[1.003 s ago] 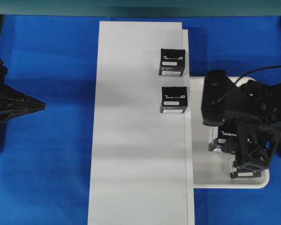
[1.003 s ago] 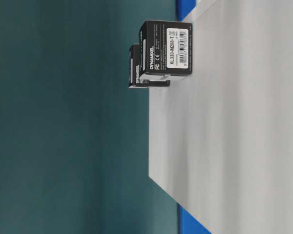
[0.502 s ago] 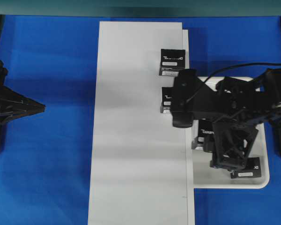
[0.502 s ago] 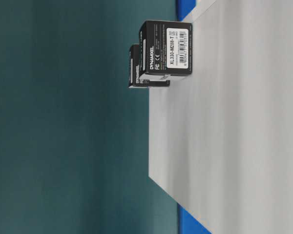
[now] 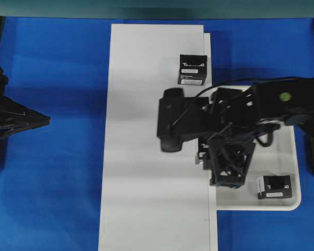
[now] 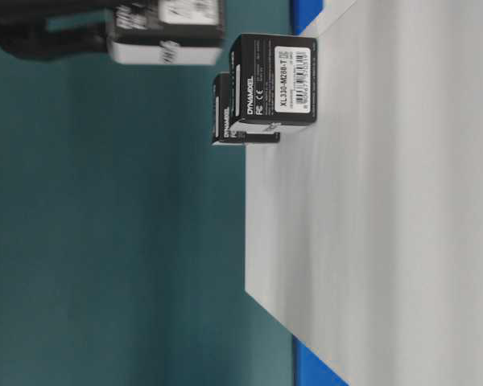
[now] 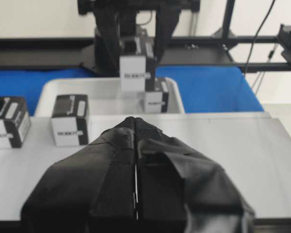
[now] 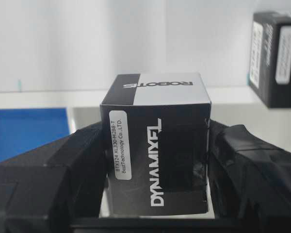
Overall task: Place the box from the white plastic tray onto the white base.
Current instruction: 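Carry the held box left over the white base below the second box, then lower the box onto the white base in line with the other boxes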
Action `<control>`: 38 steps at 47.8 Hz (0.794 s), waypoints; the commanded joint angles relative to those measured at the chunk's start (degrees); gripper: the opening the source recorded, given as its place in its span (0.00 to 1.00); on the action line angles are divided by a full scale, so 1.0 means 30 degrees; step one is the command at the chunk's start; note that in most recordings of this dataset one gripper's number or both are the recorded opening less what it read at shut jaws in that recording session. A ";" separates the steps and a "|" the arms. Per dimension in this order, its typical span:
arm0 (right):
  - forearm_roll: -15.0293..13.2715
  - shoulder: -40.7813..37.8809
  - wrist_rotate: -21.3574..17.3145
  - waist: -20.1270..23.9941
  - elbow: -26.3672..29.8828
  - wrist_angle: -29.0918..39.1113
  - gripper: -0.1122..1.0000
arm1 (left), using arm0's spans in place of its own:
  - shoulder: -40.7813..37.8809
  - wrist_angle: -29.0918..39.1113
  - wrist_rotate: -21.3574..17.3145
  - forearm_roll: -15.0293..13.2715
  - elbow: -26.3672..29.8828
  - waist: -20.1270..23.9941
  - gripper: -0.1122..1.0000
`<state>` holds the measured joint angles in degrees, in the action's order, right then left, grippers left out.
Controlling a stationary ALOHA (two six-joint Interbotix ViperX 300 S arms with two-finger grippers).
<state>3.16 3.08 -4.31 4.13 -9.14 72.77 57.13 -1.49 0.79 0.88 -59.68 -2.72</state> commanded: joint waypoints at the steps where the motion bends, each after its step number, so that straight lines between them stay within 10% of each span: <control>1: -0.0029 -0.0557 0.0381 -0.0059 -0.0029 -0.0879 0.62 | -0.0146 -0.0117 0.0000 0.0029 0.0586 -0.0059 0.05; 38: -0.0029 -0.1758 0.0557 -0.0205 -0.2402 -0.5156 0.62 | -0.0146 -0.0117 0.0029 0.0029 0.0615 -0.0059 0.05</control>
<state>3.08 -1.76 -2.72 3.78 -16.26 57.74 57.13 -1.49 0.79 0.79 -59.50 -2.72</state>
